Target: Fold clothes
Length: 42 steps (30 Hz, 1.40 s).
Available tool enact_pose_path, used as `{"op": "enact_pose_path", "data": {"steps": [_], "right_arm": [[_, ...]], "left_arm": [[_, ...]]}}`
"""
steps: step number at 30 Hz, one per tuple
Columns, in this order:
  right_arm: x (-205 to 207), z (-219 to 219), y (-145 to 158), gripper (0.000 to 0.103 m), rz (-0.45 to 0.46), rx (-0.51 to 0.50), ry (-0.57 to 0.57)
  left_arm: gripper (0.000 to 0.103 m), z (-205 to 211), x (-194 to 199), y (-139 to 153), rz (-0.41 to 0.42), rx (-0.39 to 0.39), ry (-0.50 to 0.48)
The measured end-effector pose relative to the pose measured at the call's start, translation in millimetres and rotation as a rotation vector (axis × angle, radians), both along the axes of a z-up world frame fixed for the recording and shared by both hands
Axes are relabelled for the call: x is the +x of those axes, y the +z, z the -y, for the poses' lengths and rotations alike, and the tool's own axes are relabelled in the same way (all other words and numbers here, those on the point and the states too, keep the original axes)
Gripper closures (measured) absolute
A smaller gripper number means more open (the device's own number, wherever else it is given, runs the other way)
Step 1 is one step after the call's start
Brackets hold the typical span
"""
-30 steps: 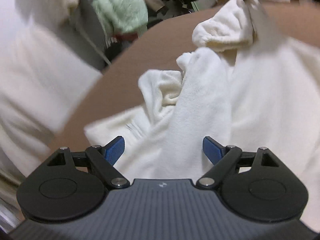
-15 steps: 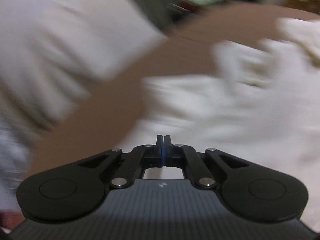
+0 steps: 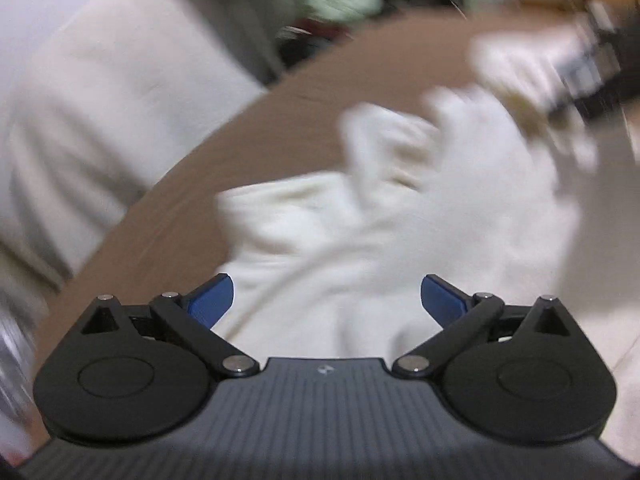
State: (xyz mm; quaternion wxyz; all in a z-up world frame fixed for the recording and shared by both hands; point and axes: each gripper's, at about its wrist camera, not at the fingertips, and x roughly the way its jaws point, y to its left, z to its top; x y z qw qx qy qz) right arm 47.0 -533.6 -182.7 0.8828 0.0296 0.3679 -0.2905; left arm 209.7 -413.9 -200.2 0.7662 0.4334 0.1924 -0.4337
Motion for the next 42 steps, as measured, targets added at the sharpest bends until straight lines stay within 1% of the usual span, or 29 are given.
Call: {"op": "enact_pose_path", "data": {"steps": [1,3,4,5,6,7,8,9,10,11,12,13,14,15,16,17,20,22,25,27,29,30,31,35,36,38,39,41,42], "right_arm": [[-1,-3,-3,0.037,-0.015,-0.002,0.001],[-3,-7,-9,0.036,-0.046,-0.018,0.007],[-4,-8,-12,0.036,-0.059,-0.033,0.011],[-4,-7,-15,0.035,-0.07,-0.043,0.013],[-4,-5,-17,0.035,-0.079,-0.05,0.015],[-4,-3,-20,0.034,-0.089,-0.058,0.016],[-3,-1,-22,0.032,-0.098,-0.066,0.017],[-3,1,-23,0.032,-0.102,-0.07,0.023],[-3,3,-24,0.033,-0.1,-0.071,0.031],[-2,5,-25,0.034,-0.096,-0.071,0.039],[-4,8,-23,0.047,-0.077,-0.06,0.037],[-7,13,-19,0.068,-0.049,-0.039,0.013],[-10,18,-15,0.07,-0.022,-0.016,-0.019],[-13,21,-11,0.073,-0.008,-0.017,-0.045],[-17,24,-7,0.076,0.001,-0.03,-0.069],[-21,27,-3,0.076,0.009,-0.042,-0.093],[-33,37,8,0.076,0.036,-0.06,-0.162],[-44,46,11,0.076,0.05,-0.033,-0.201],[-54,53,4,0.076,0.043,-0.021,-0.242],[-59,54,0,0.077,0.037,-0.029,-0.269],[-62,56,1,0.077,0.048,-0.042,-0.292],[-63,58,2,0.077,0.048,-0.053,-0.302],[-62,59,2,0.077,0.036,-0.066,-0.303],[-57,63,4,0.077,-0.021,-0.11,-0.312],[-57,64,6,0.077,-0.027,-0.122,-0.324],[-58,67,8,0.077,-0.04,-0.143,-0.352],[-60,68,8,0.077,-0.046,-0.152,-0.369],[-64,71,7,0.077,-0.067,-0.176,-0.403],[-66,72,5,0.076,-0.087,-0.195,-0.42]], "left_arm": [[0.001,9,-13,-13,0.06,0.048,-0.04],[0.0,22,-34,-40,0.211,0.123,-0.102],[0.0,25,-40,-50,0.27,0.137,-0.119],[0.0,25,-40,-53,0.285,0.128,-0.116],[0.005,23,-36,-48,0.241,0.103,-0.096],[0.028,19,-29,-42,0.172,0.072,-0.07],[0.048,15,-18,-34,0.09,0.04,-0.024],[0.095,10,-5,-26,-0.001,0.007,0.034],[0.1,6,6,-18,-0.047,-0.019,0.094],[0.1,-2,17,-11,-0.06,-0.06,0.154],[0.101,-13,31,-2,-0.08,-0.118,0.221],[0.101,-25,45,8,-0.107,-0.175,0.292],[0.101,-40,59,20,-0.137,-0.232,0.359],[0.101,-58,70,32,-0.153,-0.292,0.422],[0.101,-75,79,43,-0.132,-0.339,0.473],[0.101,-93,83,52,-0.063,-0.366,0.516],[0.101,-142,89,54,0.1,-0.355,0.637],[0.101,-179,98,53,0.134,-0.354,0.722],[0.101,-230,111,59,0.166,-0.387,0.871],[0.101,-264,114,75,0.241,-0.433,0.983],[0.101,-296,114,92,0.315,-0.463,1.067],[0.101,-307,117,97,0.311,-0.458,1.085],[0.101,-316,124,99,0.282,-0.443,1.089],[0.101,-332,147,73,0.201,-0.388,1.196],[0.102,-337,149,65,0.219,-0.362,1.242],[0.101,-341,149,56,0.349,-0.265,1.322],[0.101,-348,149,56,0.368,-0.261,1.348],[0.101,-366,148,61,0.336,-0.309,1.394],[0.099,-374,146,63,0.281,-0.361,1.405]]}}
